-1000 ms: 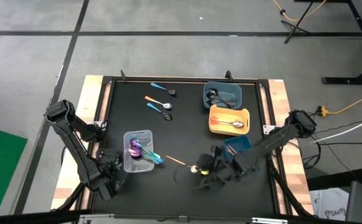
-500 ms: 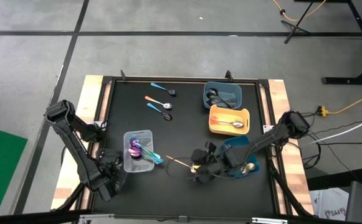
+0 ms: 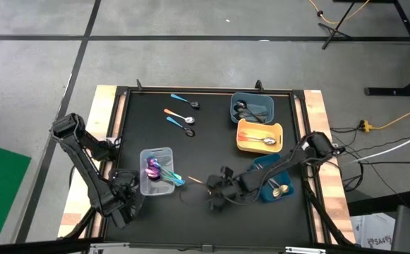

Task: Sort silverware by color (type)
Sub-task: Put the yellow spoon into the blue bin

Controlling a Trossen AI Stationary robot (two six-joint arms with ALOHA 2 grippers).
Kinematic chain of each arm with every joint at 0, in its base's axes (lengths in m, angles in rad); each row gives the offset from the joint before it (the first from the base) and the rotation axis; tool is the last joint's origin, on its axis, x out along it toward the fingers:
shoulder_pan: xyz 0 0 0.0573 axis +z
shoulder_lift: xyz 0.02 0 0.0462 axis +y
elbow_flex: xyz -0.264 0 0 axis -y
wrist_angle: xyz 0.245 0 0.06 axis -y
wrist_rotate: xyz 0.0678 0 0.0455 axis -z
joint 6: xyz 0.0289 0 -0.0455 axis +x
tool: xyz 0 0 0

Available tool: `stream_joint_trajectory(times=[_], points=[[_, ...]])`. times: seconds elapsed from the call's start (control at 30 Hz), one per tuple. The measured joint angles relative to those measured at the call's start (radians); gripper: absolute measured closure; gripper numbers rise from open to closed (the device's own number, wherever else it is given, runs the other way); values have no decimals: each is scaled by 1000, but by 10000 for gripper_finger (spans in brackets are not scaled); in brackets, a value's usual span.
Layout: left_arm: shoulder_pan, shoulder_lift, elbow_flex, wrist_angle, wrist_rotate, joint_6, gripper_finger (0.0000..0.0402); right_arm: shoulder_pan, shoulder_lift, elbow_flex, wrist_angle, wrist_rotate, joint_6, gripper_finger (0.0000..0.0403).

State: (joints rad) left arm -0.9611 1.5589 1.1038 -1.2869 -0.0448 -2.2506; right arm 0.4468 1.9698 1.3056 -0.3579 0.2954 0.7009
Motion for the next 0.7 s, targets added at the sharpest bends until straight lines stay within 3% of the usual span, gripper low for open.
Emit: stream_joint_trajectory(times=[0.4,0.7], points=[[0,0,0,3,-100,-1,292,-17,79,0,-2,2,-3,301],[0,0,0,15,-101,-1,292,-17,79,0,-5,9,-4,301]])
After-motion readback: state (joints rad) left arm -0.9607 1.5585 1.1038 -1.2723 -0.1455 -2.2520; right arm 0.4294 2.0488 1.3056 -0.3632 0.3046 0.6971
